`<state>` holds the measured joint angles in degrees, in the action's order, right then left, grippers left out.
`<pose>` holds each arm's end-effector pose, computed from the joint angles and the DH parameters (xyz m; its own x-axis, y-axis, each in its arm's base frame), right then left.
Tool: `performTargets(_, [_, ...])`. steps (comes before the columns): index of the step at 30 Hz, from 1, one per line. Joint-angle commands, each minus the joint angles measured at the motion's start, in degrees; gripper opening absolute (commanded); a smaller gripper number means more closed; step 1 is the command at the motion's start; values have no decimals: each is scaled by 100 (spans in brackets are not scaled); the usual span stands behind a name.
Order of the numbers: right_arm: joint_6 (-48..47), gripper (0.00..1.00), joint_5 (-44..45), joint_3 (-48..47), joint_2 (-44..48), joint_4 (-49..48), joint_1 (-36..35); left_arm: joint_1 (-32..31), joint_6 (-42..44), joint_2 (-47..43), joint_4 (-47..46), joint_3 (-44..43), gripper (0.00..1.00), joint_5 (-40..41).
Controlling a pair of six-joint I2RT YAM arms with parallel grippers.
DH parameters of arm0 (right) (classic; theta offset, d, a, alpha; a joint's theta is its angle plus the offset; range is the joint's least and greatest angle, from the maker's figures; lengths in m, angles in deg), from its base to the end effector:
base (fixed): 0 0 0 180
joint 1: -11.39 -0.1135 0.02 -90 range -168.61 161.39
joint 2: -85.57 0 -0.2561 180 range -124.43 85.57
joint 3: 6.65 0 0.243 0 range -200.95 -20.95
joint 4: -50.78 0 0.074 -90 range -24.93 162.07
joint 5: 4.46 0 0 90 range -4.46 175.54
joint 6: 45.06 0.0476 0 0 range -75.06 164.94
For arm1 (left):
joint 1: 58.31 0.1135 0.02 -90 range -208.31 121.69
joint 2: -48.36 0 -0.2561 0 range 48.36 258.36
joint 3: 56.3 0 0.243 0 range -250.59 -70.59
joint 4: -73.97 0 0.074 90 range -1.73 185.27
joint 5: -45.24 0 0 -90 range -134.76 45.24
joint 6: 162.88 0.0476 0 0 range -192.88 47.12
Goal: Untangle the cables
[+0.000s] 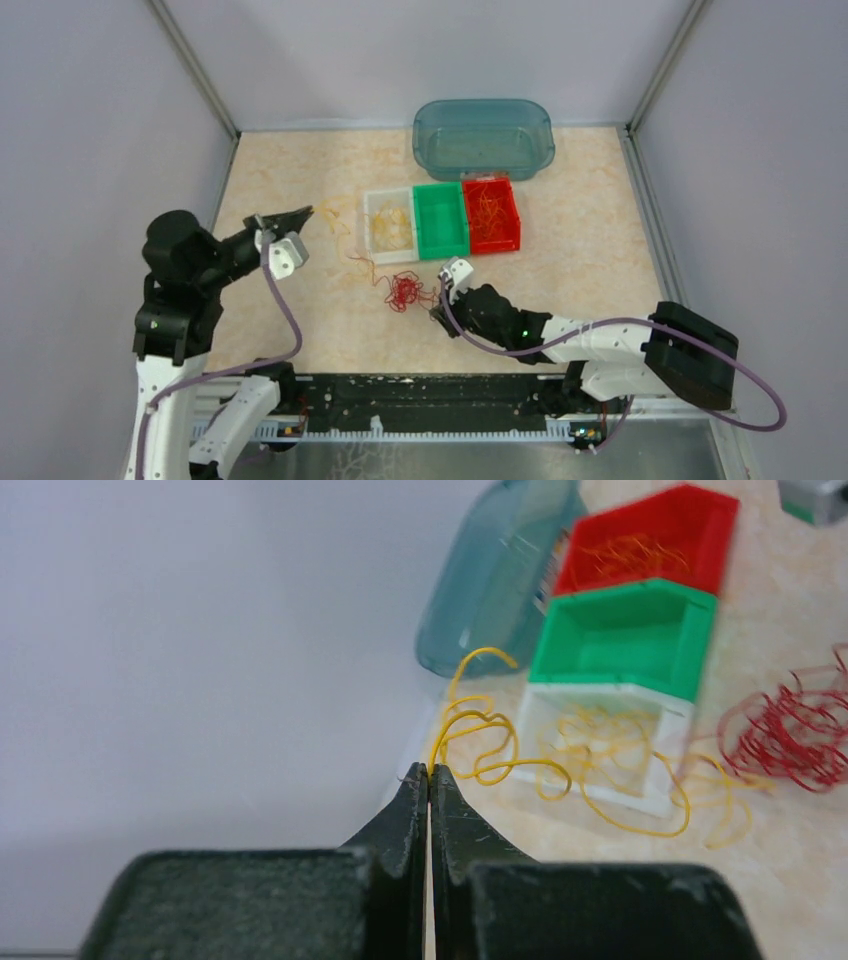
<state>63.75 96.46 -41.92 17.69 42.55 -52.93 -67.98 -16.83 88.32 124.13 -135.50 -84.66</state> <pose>0.1114 0.2108 0.1700 -0.4305 -0.1648 -0.8874 -0.7092 0.6699 0.2197 0.1136 -0.0503 0.4108 0.5176 0.5574 -0.6492 0.5736 0.3369 0.7466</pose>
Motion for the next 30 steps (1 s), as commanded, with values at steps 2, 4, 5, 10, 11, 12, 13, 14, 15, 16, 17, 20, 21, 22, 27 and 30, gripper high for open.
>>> performTargets(2, [87, 0, 145, -91, 243, 121, 33, -35, -989, -95, -1436, -745, 0, -197])
performTargets(4, [88, 0, 145, -134, 245, 242, 33, -30, -1118, -117, -1858, -891, 0, -282])
performTargets(5, [84, 0, 159, -157, 245, 316, 33, -30, -1162, -131, -2119, -919, 0, -254])
performTargets(10, [143, 0, 169, -103, 347, 482, 29, -35, -1307, -34, -3631, -1106, 0, 110])
performTargets(11, [153, 0, 201, -87, 406, 501, 32, -31, -1258, 9, -3862, -1149, 0, 148])
performTargets(12, [158, 0, 244, -79, 461, 540, 33, -27, -1240, 51, -4222, -1151, 0, 245])
performTargets(13, [158, 0, 290, -74, 508, 591, 31, -26, -1187, 92, -4573, -1144, 0, 342])
performTargets(14, [157, 0, 339, -67, 556, 644, 33, -26, -1063, 150, -4908, -1178, 0, 405])
performTargets(15, [158, 0, 380, -65, 586, 699, 29, -26, -925, 242, -5157, -1269, 0, 461])
performTargets(16, [158, 0, 403, -51, 597, 750, 33, -26, -871, 354, -5355, -1446, 0, 523])
performTargets(17, [166, 0, 418, -41, 600, 815, 33, -26, -841, 558, -5405, -1688, 0, 564])
performTargets(20, [242, 0, 504, 47, 593, 950, 25, -26, -723, 979, -5668, -2469, 0, 611])
performTargets(21, [279, 0, 532, 86, 579, 970, 24, -27, -673, 1106, -5741, -2625, 0, 622])
performTargets(22, [324, 0, 567, 115, 575, 1002, 18, -26, -614, 1235, -5868, -2910, 0, 626])
performTargets(27, [462, 0, 732, 228, 673, 1040, 12, -26, -400, 1883, -5900, -3996, 0, 696])
performTargets(30, [505, 0, 848, 231, 722, 1173, 7, -27, -294, 2216, -5956, -4426, 0, 584])
